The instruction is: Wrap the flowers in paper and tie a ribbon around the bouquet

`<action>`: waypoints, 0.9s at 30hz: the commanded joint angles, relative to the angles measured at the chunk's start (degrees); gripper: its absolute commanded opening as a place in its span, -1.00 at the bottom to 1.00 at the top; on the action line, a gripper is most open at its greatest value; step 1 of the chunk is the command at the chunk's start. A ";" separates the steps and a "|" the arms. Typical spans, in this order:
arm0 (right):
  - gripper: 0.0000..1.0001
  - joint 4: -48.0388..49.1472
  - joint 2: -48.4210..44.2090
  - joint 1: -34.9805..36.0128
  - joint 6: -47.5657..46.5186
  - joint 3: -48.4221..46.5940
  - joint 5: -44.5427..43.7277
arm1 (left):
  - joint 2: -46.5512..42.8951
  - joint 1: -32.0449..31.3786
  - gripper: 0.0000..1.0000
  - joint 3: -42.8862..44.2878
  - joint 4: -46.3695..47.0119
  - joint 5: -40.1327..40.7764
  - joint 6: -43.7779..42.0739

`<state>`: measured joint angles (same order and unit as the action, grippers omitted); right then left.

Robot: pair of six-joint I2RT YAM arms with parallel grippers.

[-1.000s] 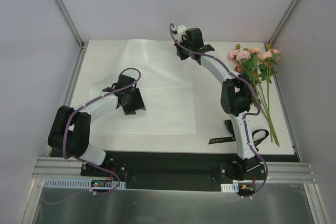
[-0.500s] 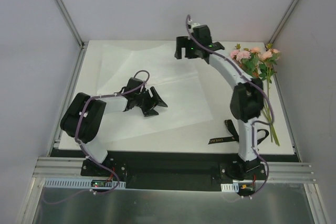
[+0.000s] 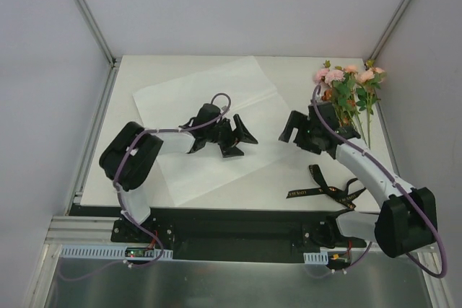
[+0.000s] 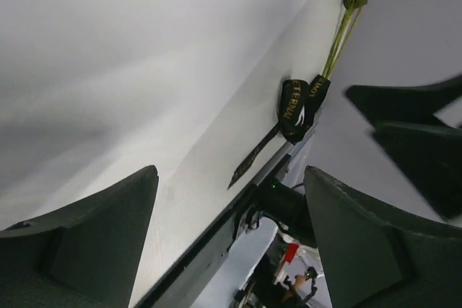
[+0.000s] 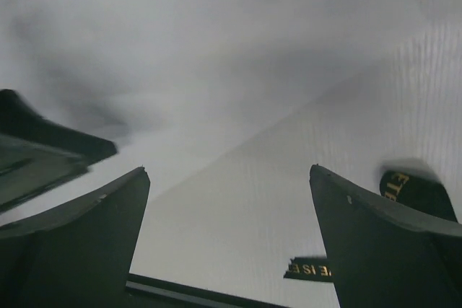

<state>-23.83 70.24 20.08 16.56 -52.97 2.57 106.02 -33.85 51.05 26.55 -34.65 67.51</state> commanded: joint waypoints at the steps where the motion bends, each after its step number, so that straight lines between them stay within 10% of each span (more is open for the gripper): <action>1: 0.93 3.69 -1.77 0.05 13.32 7.34 -0.11 | -13.45 3.34 0.65 4.58 -20.27 8.36 -15.98; 12: 0.95 14.33 2.96 2.77 22.38 13.77 -6.43 | -6.54 19.60 0.46 24.43 -54.31 26.83 -43.77; 27: 0.93 21.72 22.81 4.27 19.22 7.01 -8.28 | -0.10 25.94 0.57 18.41 -56.79 30.44 -34.56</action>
<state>-4.01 86.61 24.25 37.54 -43.46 -4.54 109.36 -8.10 74.32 -28.71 -4.14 28.73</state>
